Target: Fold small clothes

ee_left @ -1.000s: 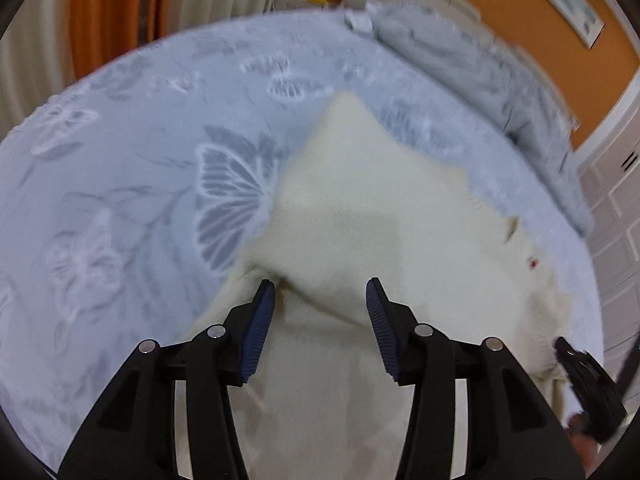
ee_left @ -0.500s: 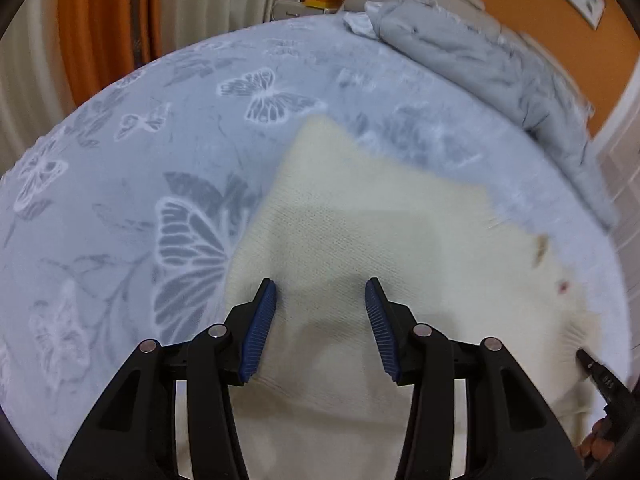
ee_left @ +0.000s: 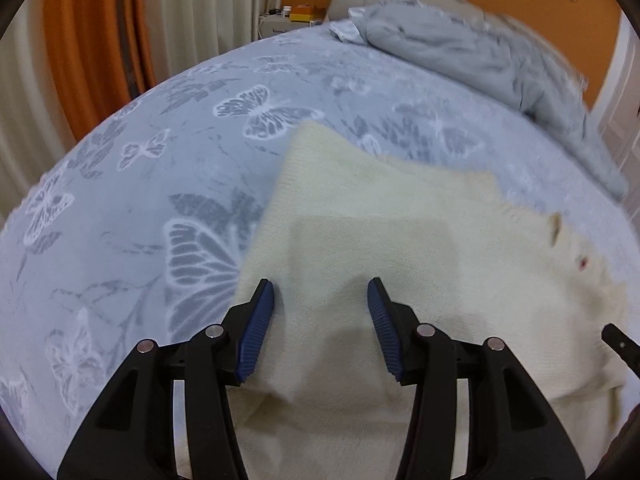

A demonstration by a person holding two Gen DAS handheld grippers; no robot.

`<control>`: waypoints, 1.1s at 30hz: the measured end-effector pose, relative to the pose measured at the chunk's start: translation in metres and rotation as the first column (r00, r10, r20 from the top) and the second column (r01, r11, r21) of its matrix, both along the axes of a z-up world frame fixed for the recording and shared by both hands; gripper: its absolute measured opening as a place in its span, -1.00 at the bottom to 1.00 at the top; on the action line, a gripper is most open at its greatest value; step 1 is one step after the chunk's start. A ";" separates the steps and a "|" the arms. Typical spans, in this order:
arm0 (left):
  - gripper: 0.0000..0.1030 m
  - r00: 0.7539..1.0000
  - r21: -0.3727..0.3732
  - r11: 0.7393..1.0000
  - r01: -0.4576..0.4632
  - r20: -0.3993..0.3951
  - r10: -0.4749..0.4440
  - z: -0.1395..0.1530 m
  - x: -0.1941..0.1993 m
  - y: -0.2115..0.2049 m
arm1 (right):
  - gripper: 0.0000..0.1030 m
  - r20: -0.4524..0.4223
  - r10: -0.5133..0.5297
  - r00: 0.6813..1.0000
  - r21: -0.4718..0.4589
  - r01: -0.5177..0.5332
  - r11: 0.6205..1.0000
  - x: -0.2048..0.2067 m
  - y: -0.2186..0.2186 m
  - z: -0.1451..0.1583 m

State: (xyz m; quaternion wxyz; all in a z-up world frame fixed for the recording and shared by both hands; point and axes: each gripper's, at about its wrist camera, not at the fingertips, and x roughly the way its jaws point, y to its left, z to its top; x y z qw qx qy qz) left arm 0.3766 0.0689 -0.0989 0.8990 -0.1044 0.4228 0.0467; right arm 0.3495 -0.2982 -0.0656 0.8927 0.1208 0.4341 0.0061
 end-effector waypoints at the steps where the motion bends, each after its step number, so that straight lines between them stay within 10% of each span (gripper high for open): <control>1: -0.08 1.000 -0.015 1.000 -0.012 0.017 0.012 0.007 -0.011 0.007 | -0.82 0.026 -0.010 1.000 -0.008 0.010 1.000 -0.020 -0.004 0.011; 11: 0.34 0.990 0.001 0.990 0.140 0.022 -0.140 0.043 -0.185 0.053 | -0.01 -0.171 -0.186 0.968 -0.051 0.180 0.982 -0.228 -0.072 0.002; 15: 0.66 0.991 -0.107 0.987 0.117 -0.055 -0.124 0.037 -0.243 0.069 | 0.21 -0.282 -0.221 0.934 0.006 0.232 0.973 -0.293 -0.073 -0.016; 24: 0.71 0.975 -0.252 0.968 -0.022 -0.219 -0.035 -0.012 -0.292 0.081 | 0.38 -0.365 -0.233 0.901 0.181 0.314 0.932 -0.291 -0.077 -0.061; 33: 0.89 0.973 -0.197 0.979 0.057 -0.206 -0.098 -0.018 -0.285 0.054 | 0.40 -0.318 -0.216 0.923 0.071 0.251 0.965 -0.265 -0.047 -0.065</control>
